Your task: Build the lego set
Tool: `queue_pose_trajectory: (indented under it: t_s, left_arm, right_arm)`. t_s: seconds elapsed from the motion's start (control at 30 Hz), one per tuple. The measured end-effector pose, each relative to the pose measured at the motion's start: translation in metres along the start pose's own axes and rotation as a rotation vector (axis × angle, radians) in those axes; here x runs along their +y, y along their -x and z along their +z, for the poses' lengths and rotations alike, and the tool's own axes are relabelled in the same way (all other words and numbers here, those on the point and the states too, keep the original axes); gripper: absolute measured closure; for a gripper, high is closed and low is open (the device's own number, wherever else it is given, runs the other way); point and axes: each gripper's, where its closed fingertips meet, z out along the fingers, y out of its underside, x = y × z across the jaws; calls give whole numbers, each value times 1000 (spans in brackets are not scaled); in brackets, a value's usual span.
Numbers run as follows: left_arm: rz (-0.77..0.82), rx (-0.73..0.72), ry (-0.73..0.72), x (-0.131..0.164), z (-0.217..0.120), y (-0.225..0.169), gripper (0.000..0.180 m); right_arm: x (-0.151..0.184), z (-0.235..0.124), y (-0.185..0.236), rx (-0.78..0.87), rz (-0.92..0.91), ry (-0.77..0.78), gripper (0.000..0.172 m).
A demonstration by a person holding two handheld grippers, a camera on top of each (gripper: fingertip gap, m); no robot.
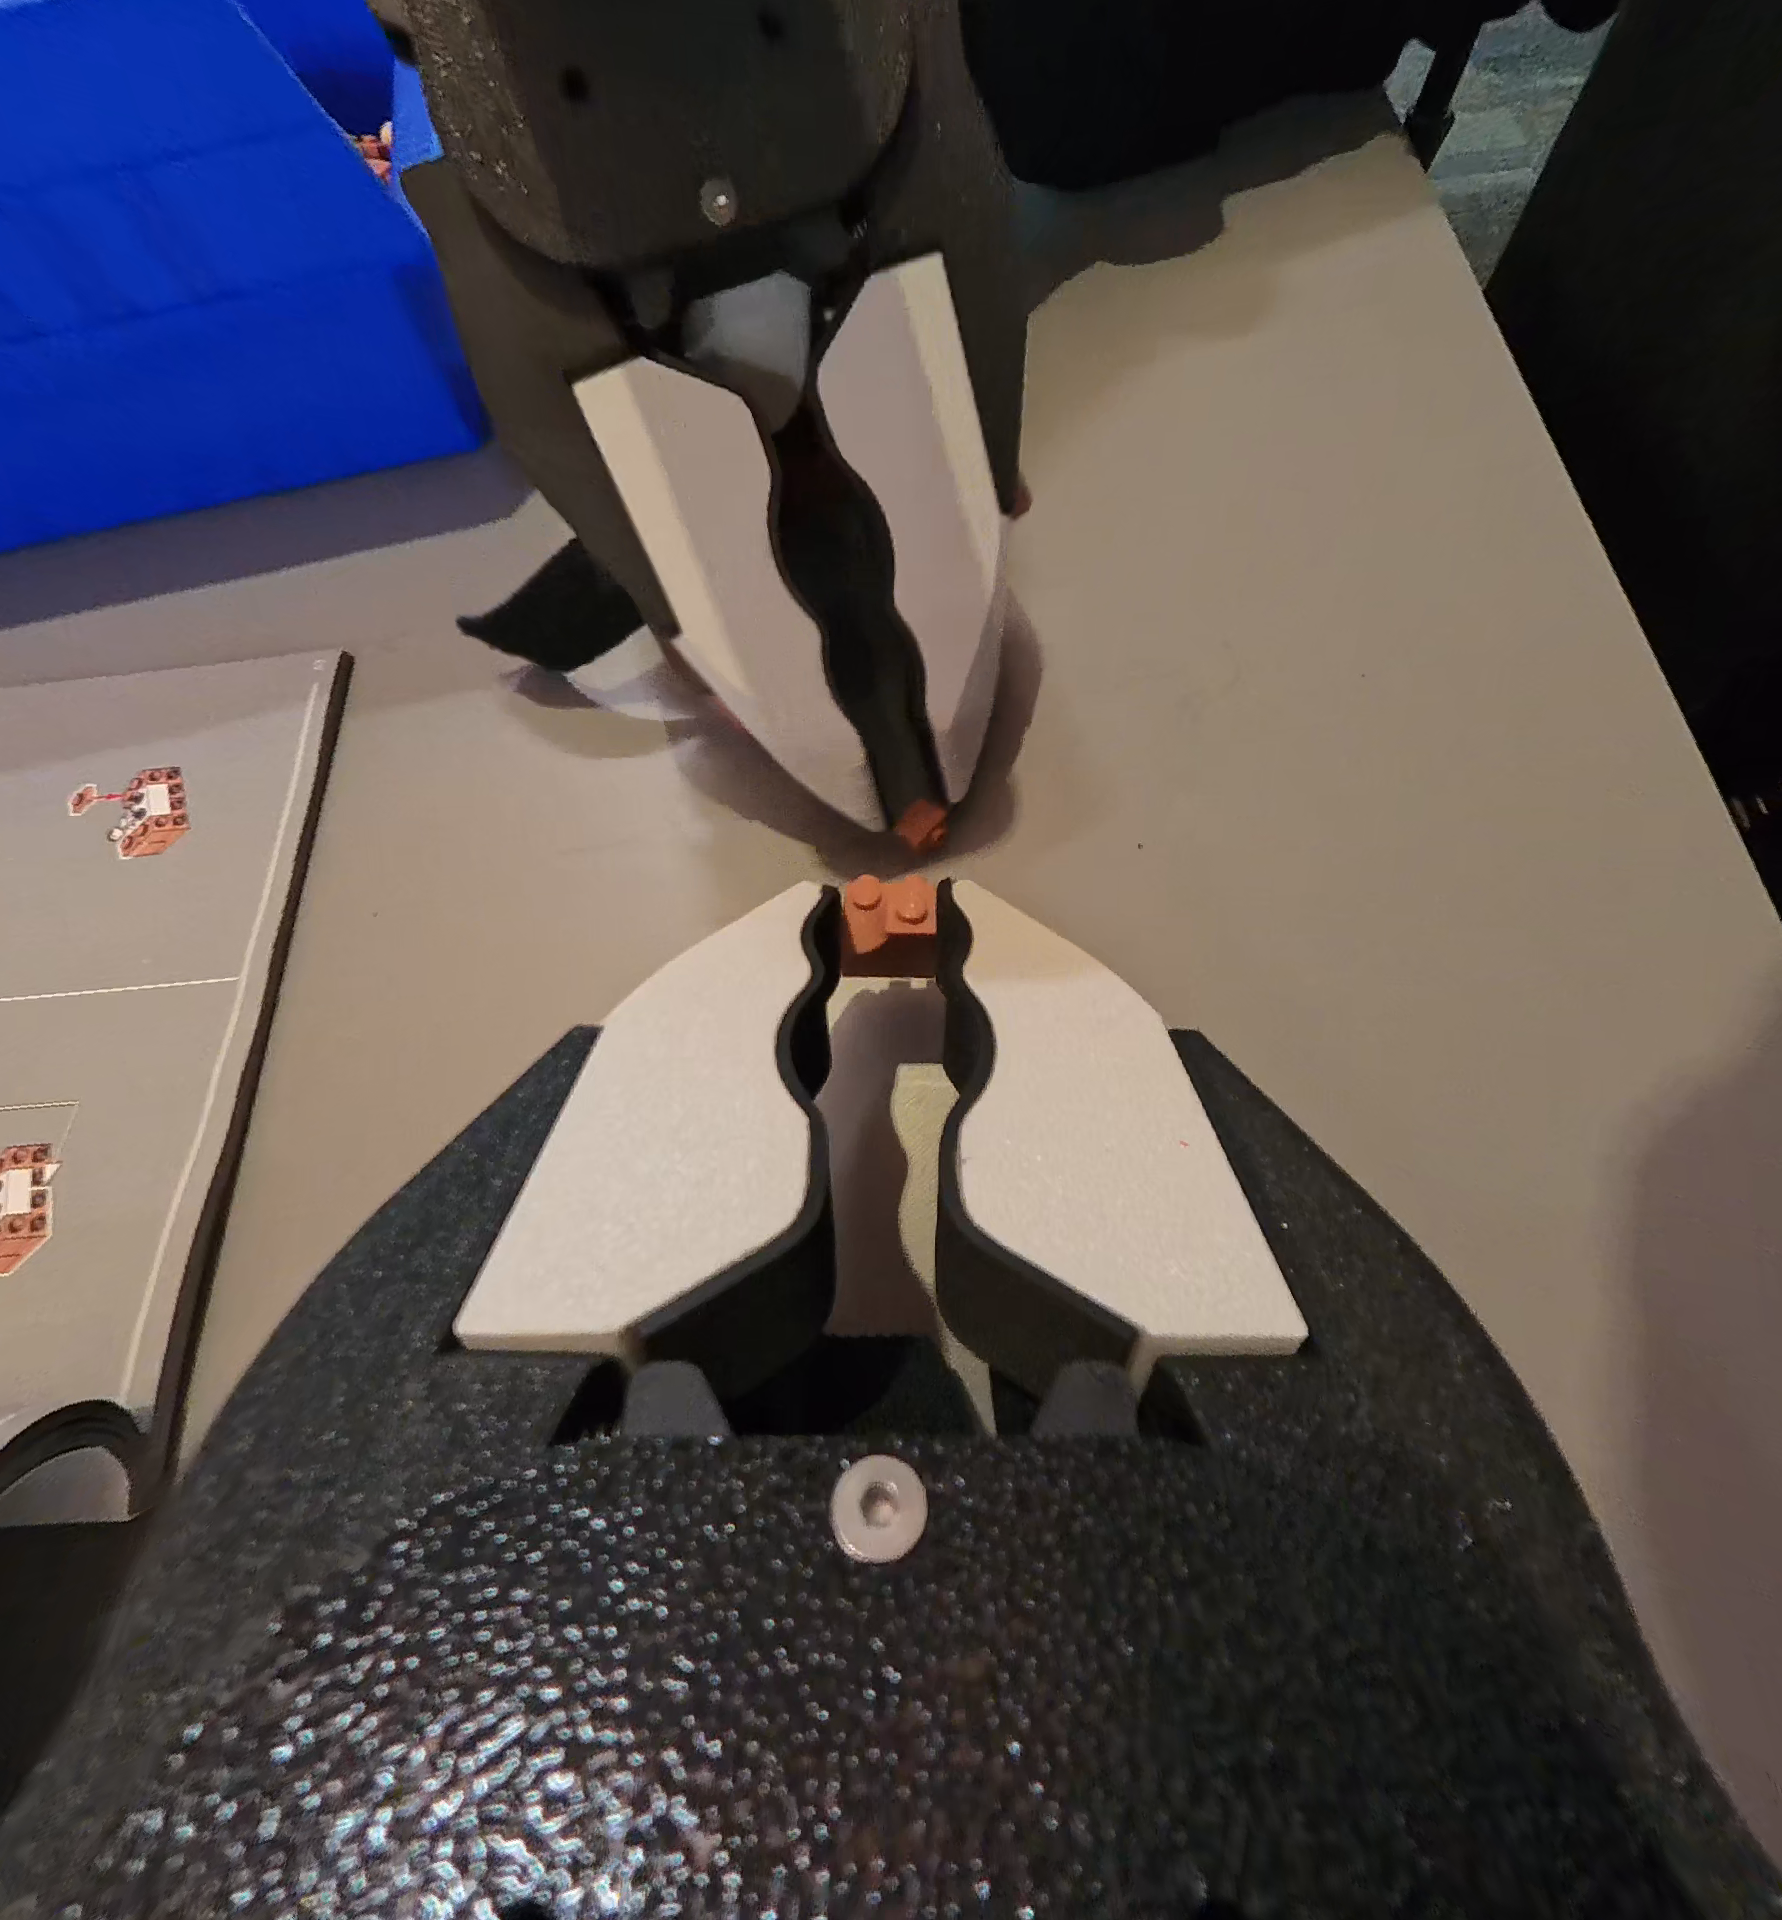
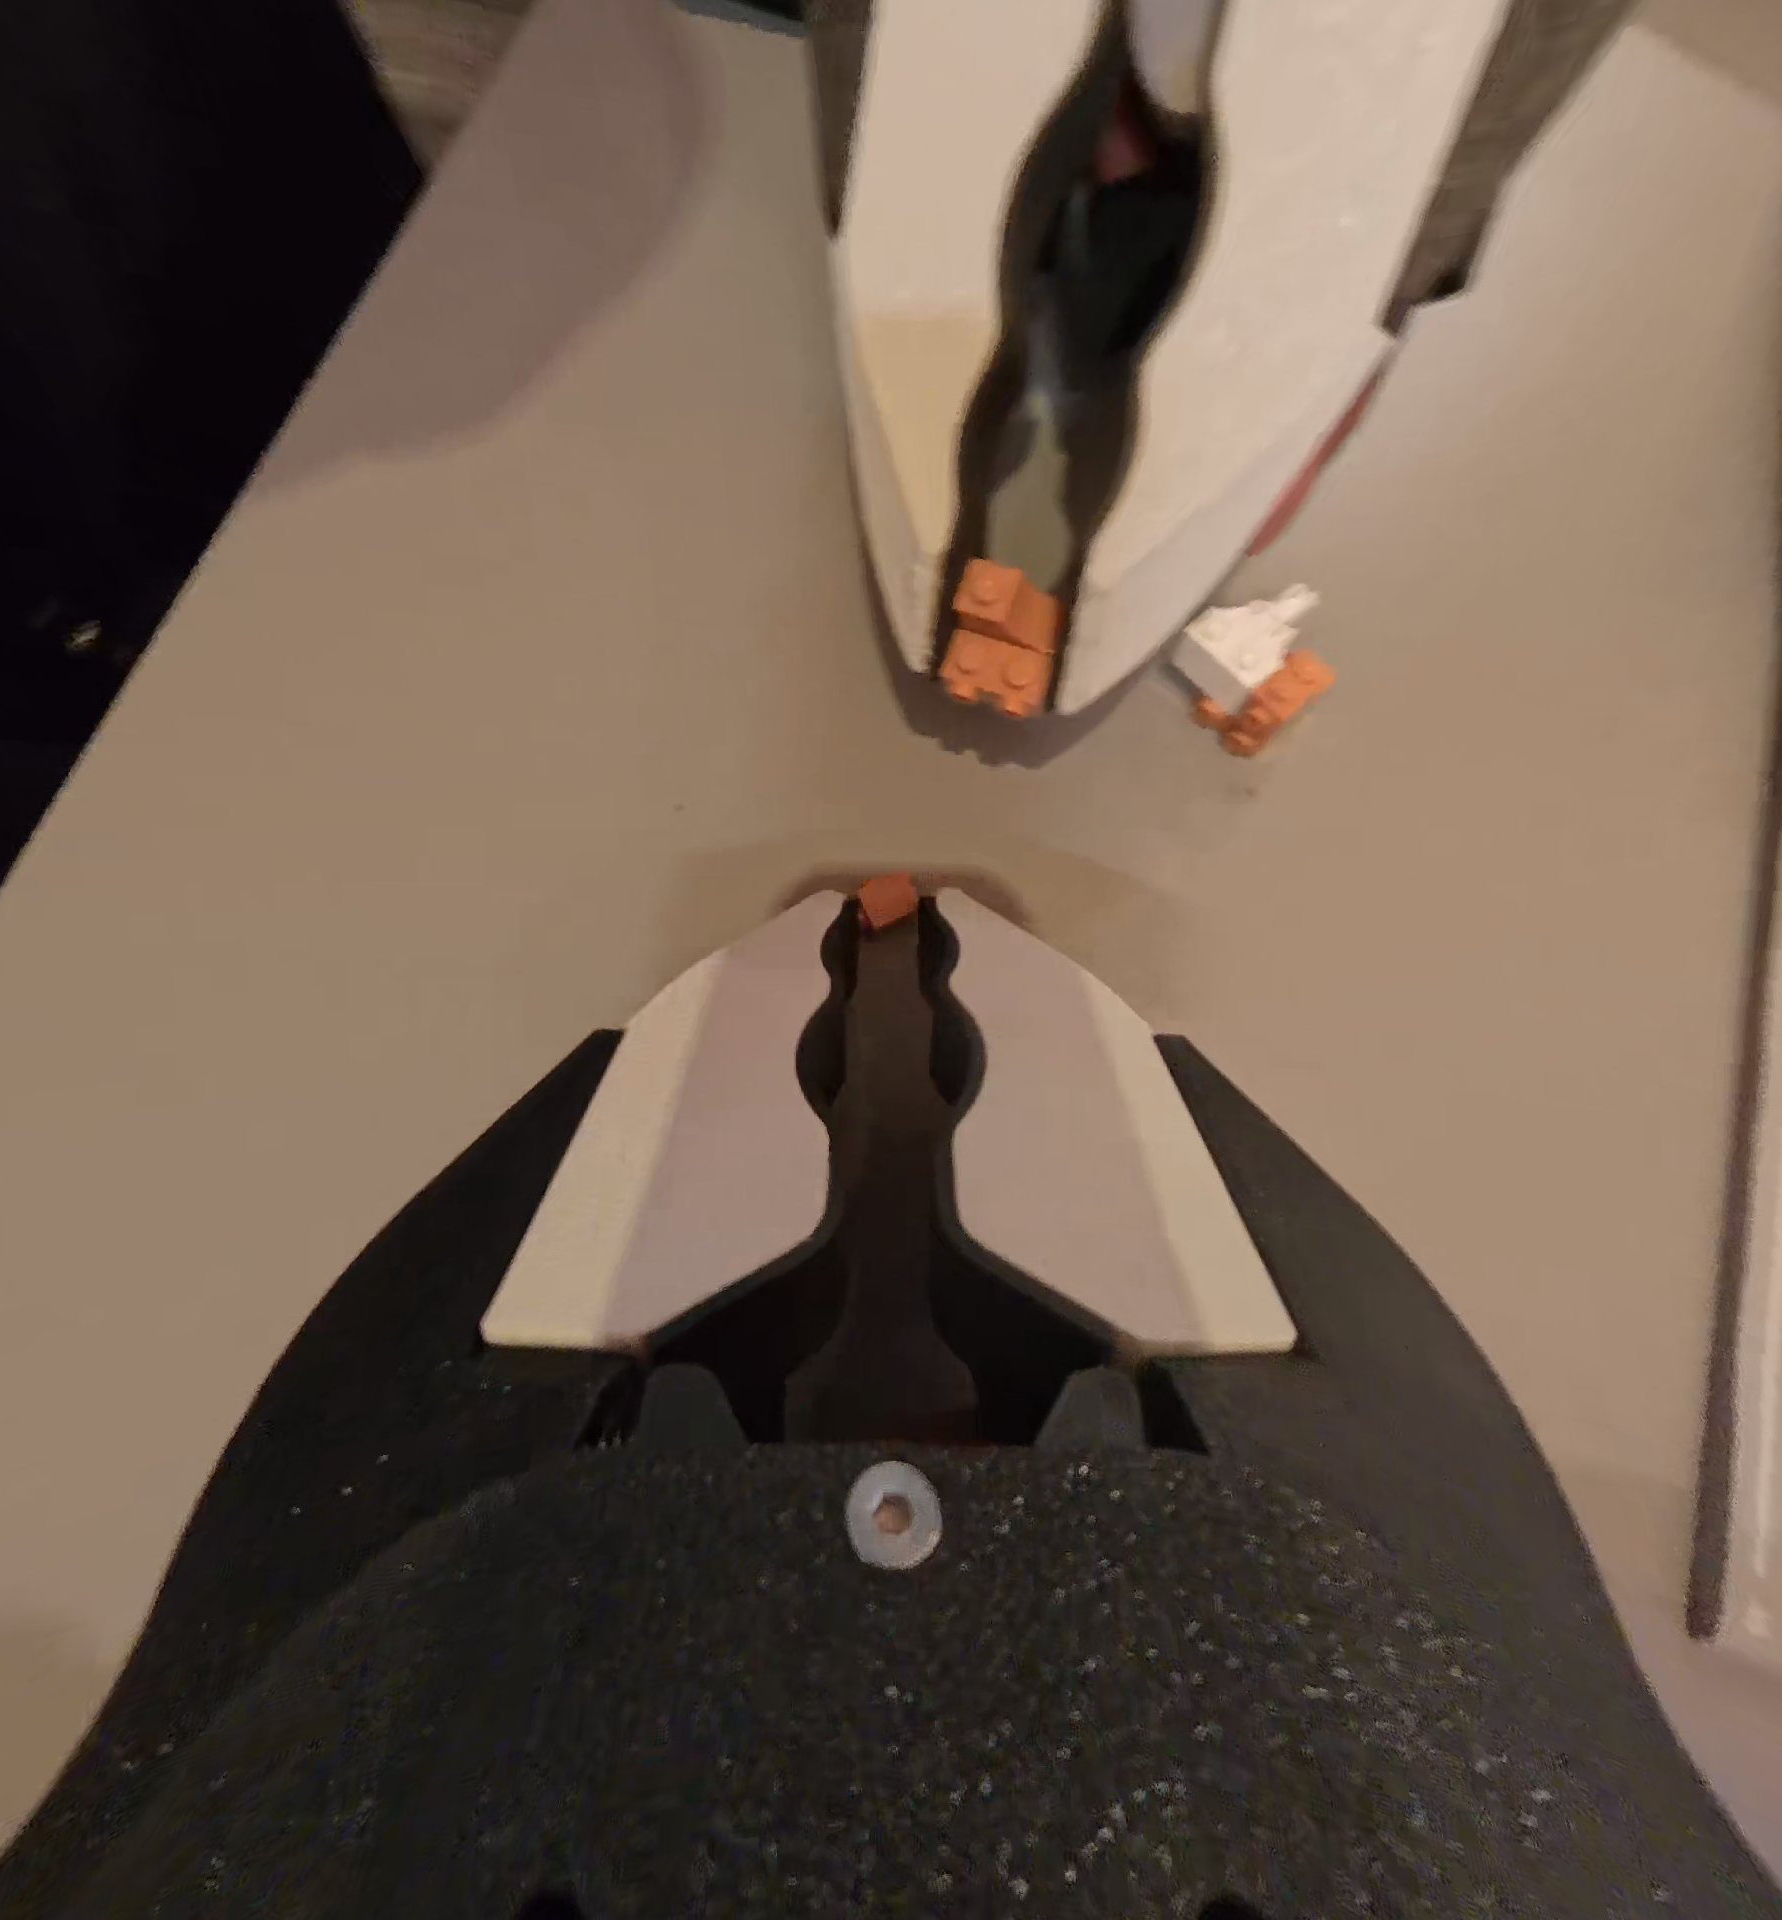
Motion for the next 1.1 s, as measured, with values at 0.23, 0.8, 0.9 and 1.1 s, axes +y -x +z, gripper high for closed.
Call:
queue_pose_trajectory:
  t_s: [0.23,0.8,0.9,1.1]
  left_arm:
    - [10,13,16,3,4,-4,164]
    - [20,9,29,5,6,-5,164]
    - [17,10,31,5,6,-4,164]
    - [21,8,31,5,6,-4,164]
  right_arm:
    - [-1,-11,10,-38,-28,-18,160]
    - [14,-23,-9,286,313,38,142]
    - [17,-25,-17,333,413,47,147]
    - [16,-24,-8,314,441,98,166]
